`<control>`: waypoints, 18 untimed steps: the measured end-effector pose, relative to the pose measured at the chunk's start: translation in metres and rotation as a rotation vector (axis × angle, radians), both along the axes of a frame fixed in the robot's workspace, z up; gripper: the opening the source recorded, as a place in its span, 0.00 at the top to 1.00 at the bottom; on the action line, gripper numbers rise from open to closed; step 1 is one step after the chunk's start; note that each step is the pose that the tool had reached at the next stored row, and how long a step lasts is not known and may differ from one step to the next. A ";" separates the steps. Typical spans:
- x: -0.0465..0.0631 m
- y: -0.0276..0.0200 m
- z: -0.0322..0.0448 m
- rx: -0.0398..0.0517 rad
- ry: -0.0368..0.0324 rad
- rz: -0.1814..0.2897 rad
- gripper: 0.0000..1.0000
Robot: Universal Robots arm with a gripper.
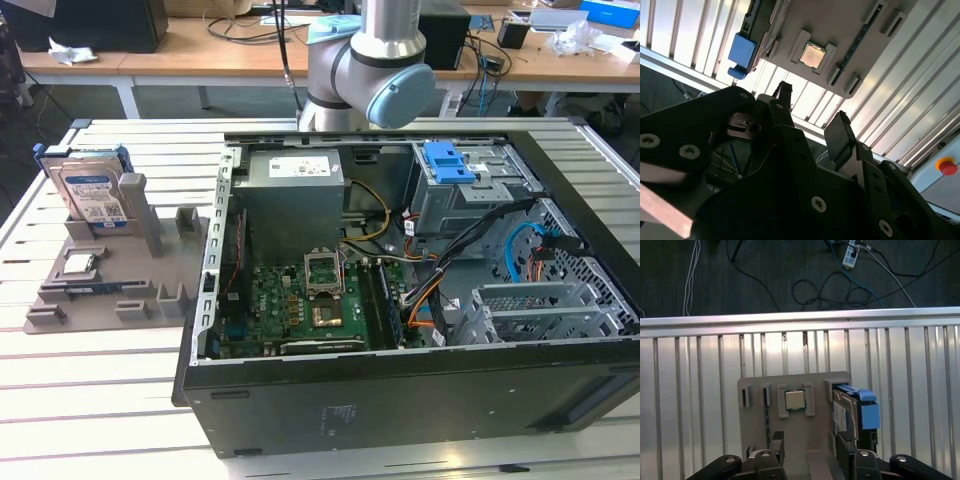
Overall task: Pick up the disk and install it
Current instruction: 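Pick up the disk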
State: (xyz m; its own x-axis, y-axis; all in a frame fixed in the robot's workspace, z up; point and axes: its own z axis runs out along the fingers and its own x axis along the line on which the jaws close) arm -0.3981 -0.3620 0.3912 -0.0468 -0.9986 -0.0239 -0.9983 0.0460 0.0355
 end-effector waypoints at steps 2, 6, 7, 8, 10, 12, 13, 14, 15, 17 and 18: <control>0.000 0.0000 -0.0001 0.0000 -0.0001 0.001 0.46; 0.000 0.0044 -0.0013 0.0000 0.0001 0.001 0.46; 0.000 0.0063 -0.0016 0.0000 0.0000 0.001 0.46; 0.000 0.0084 -0.0019 0.0000 0.0000 0.001 0.46; 0.000 0.0121 -0.0023 0.0000 0.0000 0.001 0.46; 0.000 0.0146 -0.0026 0.0000 0.0000 0.001 0.46; 0.000 0.0164 -0.0030 0.0000 0.0000 0.001 0.46; 0.000 0.0180 -0.0033 0.0000 0.0000 0.001 0.46; 0.000 0.0192 -0.0035 0.0000 0.0000 0.001 0.46; 0.000 0.0221 -0.0042 0.0000 0.0000 0.001 0.46; 0.000 0.0244 -0.0046 0.0001 -0.0001 0.001 0.46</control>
State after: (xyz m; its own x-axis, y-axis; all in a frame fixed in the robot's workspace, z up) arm -0.3980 -0.3376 0.3867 -0.0459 -0.9987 -0.0239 -0.9984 0.0450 0.0354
